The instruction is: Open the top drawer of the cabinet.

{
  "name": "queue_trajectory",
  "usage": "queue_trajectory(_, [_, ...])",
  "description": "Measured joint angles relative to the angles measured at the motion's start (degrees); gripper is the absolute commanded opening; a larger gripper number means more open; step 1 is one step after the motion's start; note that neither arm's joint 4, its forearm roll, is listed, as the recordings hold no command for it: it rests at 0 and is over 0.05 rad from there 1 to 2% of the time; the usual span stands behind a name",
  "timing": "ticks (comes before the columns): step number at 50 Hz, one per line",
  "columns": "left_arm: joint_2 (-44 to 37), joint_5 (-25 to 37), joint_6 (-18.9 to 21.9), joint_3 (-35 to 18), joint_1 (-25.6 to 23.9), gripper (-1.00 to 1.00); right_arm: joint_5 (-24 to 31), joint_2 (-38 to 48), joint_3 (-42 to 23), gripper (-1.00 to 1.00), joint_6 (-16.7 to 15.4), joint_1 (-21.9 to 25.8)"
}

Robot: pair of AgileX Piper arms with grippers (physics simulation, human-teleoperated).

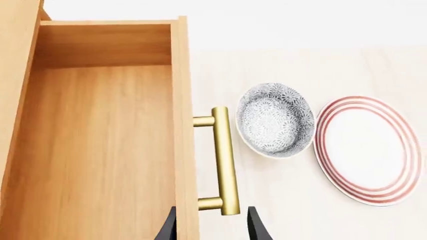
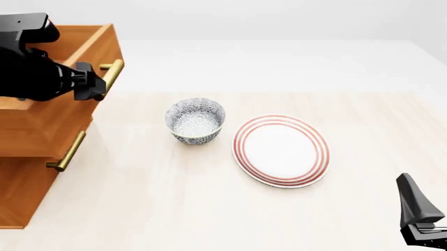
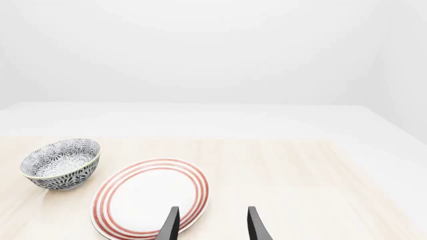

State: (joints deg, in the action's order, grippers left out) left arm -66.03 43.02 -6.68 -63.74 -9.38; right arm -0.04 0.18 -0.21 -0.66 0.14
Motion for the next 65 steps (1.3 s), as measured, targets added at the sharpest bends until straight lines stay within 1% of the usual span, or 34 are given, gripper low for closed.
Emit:
queue_trajectory(31, [-0.9,-0.1,-0.9,-0.6,-6.2,1.00,0.0,0.0,0.0,1.00,0.0,0.0])
queue_trajectory(65, [-1.2,2.5,1.5,-2.8,-10.2,1.00,0.0,0.0,0.0,1.00,0.0,0.0])
